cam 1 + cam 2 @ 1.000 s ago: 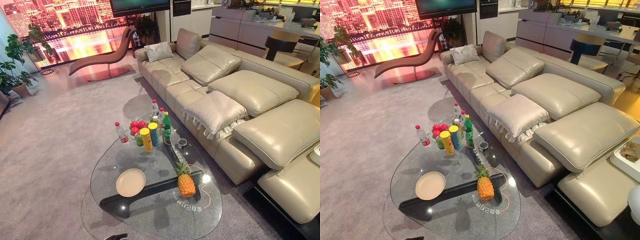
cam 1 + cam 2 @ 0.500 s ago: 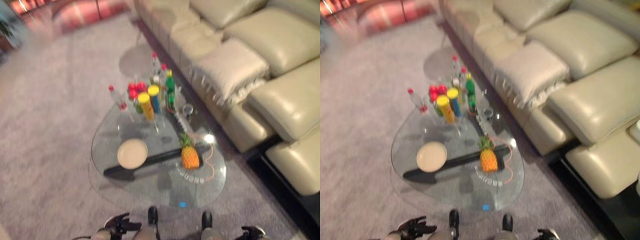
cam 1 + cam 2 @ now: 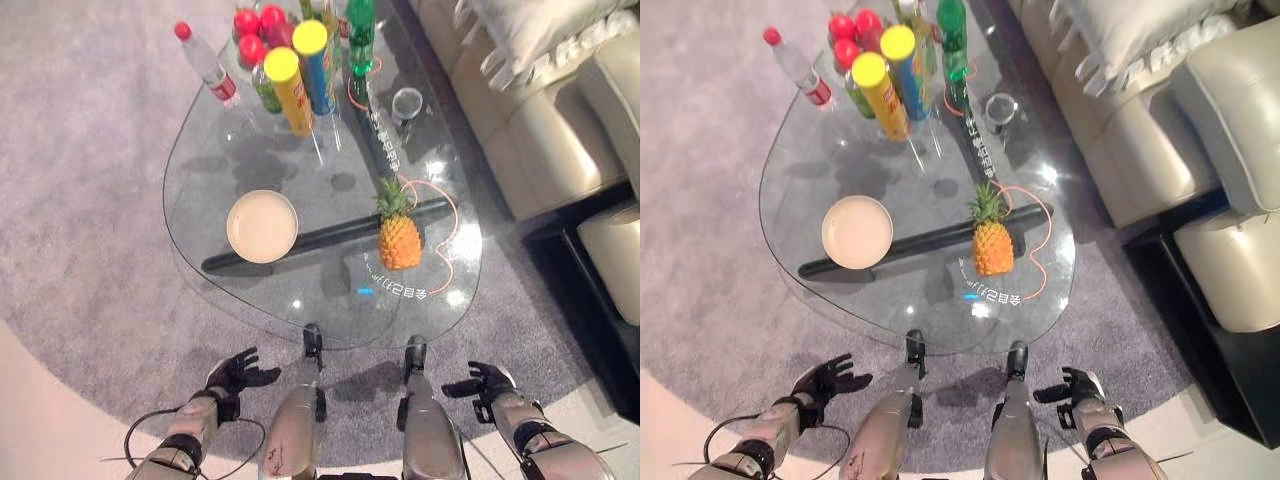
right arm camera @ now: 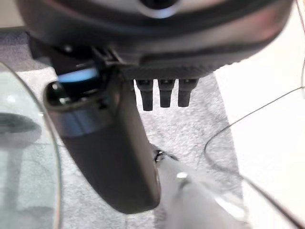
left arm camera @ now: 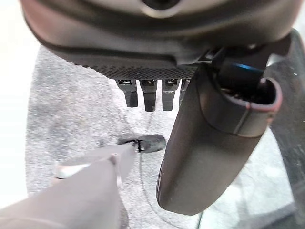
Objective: Pick up the fruit to the plate
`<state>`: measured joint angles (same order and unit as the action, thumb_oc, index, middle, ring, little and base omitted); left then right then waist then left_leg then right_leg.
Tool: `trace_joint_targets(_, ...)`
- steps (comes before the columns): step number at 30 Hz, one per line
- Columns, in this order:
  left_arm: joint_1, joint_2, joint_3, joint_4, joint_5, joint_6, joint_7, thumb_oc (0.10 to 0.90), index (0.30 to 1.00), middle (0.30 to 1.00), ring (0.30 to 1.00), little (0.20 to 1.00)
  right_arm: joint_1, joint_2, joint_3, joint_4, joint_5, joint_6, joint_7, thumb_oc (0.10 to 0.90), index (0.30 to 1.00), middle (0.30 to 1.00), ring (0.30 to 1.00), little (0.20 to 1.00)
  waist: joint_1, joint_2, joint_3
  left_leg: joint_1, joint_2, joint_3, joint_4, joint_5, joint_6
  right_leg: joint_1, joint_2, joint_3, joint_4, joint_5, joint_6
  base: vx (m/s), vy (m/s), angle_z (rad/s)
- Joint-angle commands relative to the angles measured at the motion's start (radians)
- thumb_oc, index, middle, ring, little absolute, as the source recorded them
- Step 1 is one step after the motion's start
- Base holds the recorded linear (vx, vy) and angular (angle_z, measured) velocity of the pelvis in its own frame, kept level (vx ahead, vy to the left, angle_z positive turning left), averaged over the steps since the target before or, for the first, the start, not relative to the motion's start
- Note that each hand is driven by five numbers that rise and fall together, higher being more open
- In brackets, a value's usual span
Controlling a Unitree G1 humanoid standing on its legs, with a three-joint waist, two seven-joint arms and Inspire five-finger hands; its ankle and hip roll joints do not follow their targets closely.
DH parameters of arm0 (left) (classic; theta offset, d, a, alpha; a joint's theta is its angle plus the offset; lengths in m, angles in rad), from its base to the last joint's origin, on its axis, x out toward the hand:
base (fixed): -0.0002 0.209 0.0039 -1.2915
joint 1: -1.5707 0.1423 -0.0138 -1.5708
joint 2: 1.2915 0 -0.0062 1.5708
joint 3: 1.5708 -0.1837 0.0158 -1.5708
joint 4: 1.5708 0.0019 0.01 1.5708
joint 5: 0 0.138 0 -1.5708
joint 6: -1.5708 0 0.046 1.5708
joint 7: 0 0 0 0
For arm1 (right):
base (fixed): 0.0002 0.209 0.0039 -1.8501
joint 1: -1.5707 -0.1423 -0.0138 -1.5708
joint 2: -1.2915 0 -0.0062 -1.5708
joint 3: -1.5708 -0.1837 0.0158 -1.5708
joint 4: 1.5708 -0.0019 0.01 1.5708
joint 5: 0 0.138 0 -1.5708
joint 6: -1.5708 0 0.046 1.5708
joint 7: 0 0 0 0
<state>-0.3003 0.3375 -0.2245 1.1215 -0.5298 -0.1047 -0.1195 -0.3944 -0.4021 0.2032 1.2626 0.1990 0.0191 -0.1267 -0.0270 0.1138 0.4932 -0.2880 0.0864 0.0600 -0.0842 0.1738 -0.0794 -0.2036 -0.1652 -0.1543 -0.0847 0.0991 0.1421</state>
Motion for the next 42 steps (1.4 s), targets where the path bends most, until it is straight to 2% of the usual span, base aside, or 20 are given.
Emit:
trace_joint_targets(1, -0.055, 0.066, 0.027, 0.024, -0.16, -0.075, 0.072, 0.8, 0.9, 0.9, 0.9, 0.9, -0.005, -0.063, -0.011, -0.022, 0.057, -0.088, -0.11, 0.8, 0.9, 0.9, 0.9, 0.9, 0.023, -0.063, 0.027, -0.082, -0.05, -0.02, 0.116, -0.098, 0.012, -0.182, -0.016, 0.029, 0.162, -0.019, -0.022, -0.08, -0.058, -0.01)
trace_joint_targets(8, -0.115, 0.077, 0.094, -0.016, -0.295, -0.139, 0.193, 0.8, 0.9, 0.9, 0.9, 0.9, -0.077, -0.074, -0.019, -0.076, 0.098, -0.152, -0.215, 0.8, 0.9, 0.9, 0.9, 0.9, 0.022, -0.072, 0.027, -0.269, -0.055, -0.014, 0.254, -0.113, 0.013, -0.359, -0.013, 0.018, 0.294, -0.045, -0.024, -0.07, -0.051, 0.02)
trace_joint_targets(12, -0.123, 0.032, 0.091, -0.025, -0.304, -0.204, 0.249, 0.8, 0.9, 0.9, 0.9, 0.9, -0.079, -0.03, 0.005, -0.116, 0.08, -0.181, -0.307, 0.8, 0.9, 0.9, 0.9, 0.9, 0.016, -0.062, 0.027, -0.373, -0.072, -0.021, 0.343, -0.126, 0.018, -0.469, 0.003, 0.031, 0.382, -0.064, -0.03, -0.07, 0.026, 0.08)
trace_joint_targets(18, -0.122, 0.023, 0.091, -0.071, -0.314, -0.213, 0.296, 0.8, 0.9, 0.9, 0.9, 0.9, -0.05, -0.032, 0.024, -0.207, 0.053, -0.156, -0.365, 0.8, 0.9, 0.9, 0.9, 0.9, 0.001, -0.064, 0.027, -0.449, -0.069, -0.018, 0.4, -0.146, 0.025, -0.553, 0.014, 0.048, 0.435, -0.081, -0.038, -0.04, 0.029, 0.01)
trace_joint_targets(22, -0.131, 0.016, 0.077, -0.065, -0.317, -0.213, 0.295, 0.8, 0.9, 0.9, 0.9, 0.9, -0.079, -0.042, 0.033, -0.193, 0.061, -0.175, -0.373, 0.8, 0.9, 0.9, 0.9, 0.9, 0.005, -0.058, 0.027, -0.493, -0.062, -0.023, 0.436, -0.158, 0.028, -0.605, 0.021, 0.053, 0.478, -0.098, -0.043, -0.01, 0.006, 0.0)
trace_joint_targets(30, -0.157, 0.024, 0.068, -0.03, -0.315, -0.199, 0.26, 0.8, 0.9, 0.9, 0.9, 0.9, -0.16, -0.072, 0.014, -0.088, 0.079, -0.202, -0.388, 0.8, 0.9, 0.9, 0.9, 0.9, 0.021, -0.05, 0.027, -0.516, -0.058, -0.023, 0.448, -0.158, 0.023, -0.625, 0.016, 0.041, 0.484, -0.098, -0.043, 0.0, 0.0, -0.01)
trace_joint_targets(33, -0.158, 0.032, 0.062, -0.023, -0.314, -0.197, 0.249, 0.8, 0.9, 0.9, 0.9, 0.9, -0.181, -0.103, -0.02, -0.056, 0.118, -0.172, -0.526, 0.8, 0.9, 0.9, 0.9, 0.9, 0.025, -0.053, 0.027, -0.52, -0.053, -0.024, 0.456, -0.163, 0.02, -0.624, 0.014, 0.036, 0.482, -0.095, -0.043, 0.0, 0.0, 0.0)
trace_joint_targets(35, -0.158, 0.035, 0.058, -0.022, -0.31, -0.198, 0.246, 0.8, 0.9, 0.9, 0.9, 0.9, -0.188, -0.119, -0.046, -0.046, 0.138, -0.173, -0.565, 0.8, 0.9, 0.9, 0.9, 0.9, 0.026, -0.055, 0.027, -0.521, -0.052, -0.024, 0.457, -0.165, 0.02, -0.623, 0.014, 0.036, 0.48, -0.093, -0.042, 0.01, -0.016, 0.0)
trace_joint_targets(40, -0.153, 0.043, 0.041, -0.017, -0.309, -0.207, 0.234, 0.8, 0.9, 0.9, 0.9, 0.9, -0.223, -0.174, -0.123, -0.049, 0.243, -0.257, -0.69, 0.8, 0.9, 0.9, 0.9, 0.9, 0.031, -0.057, 0.027, -0.52, -0.051, -0.024, 0.451, -0.169, 0.023, -0.623, 0.015, 0.034, 0.473, -0.084, -0.038, 0.01, -0.02, 0.0)
trace_joint_targets(42, -0.145, 0.039, 0.031, -0.032, -0.305, -0.21, 0.246, 0.8, 0.9, 0.9, 0.9, 0.9, -0.229, -0.188, -0.15, -0.119, 0.274, -0.329, -0.722, 0.8, 0.9, 0.9, 0.9, 0.9, 0.032, -0.059, 0.027, -0.52, -0.052, -0.024, 0.446, -0.17, 0.024, -0.625, 0.014, 0.031, 0.471, -0.081, -0.035, 0.01, -0.032, 0.03)
